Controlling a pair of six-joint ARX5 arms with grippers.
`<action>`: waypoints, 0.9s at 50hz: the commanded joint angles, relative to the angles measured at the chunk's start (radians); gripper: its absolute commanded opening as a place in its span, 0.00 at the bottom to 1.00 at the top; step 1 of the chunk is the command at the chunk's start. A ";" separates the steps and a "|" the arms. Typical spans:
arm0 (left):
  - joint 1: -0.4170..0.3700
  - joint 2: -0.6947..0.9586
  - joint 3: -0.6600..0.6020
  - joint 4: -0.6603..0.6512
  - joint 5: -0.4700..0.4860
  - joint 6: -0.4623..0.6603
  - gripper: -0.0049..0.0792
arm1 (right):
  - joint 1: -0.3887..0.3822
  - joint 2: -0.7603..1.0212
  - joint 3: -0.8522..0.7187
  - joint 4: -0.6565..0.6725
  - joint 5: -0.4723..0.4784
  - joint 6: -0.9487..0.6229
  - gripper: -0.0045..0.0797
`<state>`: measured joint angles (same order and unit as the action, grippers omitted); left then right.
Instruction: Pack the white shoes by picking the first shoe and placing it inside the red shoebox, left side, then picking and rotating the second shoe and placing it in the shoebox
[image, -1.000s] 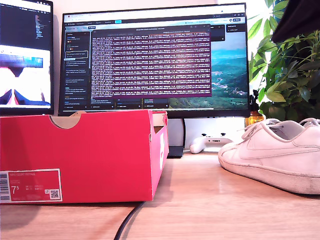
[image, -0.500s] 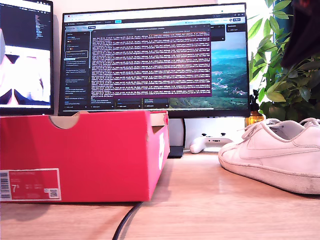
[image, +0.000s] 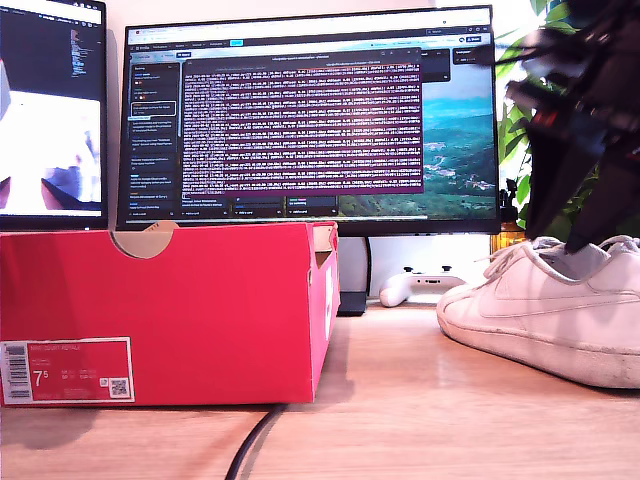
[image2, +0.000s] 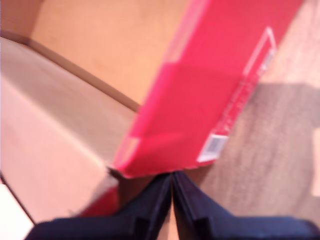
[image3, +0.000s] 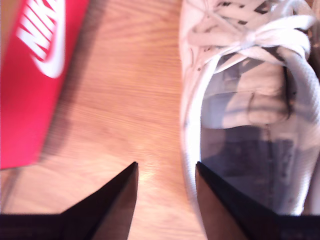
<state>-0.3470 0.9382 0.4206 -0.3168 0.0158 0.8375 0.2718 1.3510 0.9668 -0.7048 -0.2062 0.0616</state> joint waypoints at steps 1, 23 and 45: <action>-0.003 0.005 -0.003 -0.004 0.004 -0.004 0.03 | 0.013 0.027 0.017 -0.002 0.040 -0.018 0.45; -0.003 0.005 -0.003 -0.020 0.004 -0.004 0.03 | 0.023 0.162 0.016 -0.022 0.104 -0.073 0.44; -0.003 0.005 -0.003 -0.020 0.003 -0.004 0.03 | 0.027 0.217 0.023 0.048 0.082 -0.057 0.04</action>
<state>-0.3470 0.9382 0.4206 -0.3393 0.0170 0.8375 0.2943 1.5543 0.9932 -0.6666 -0.1177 -0.0071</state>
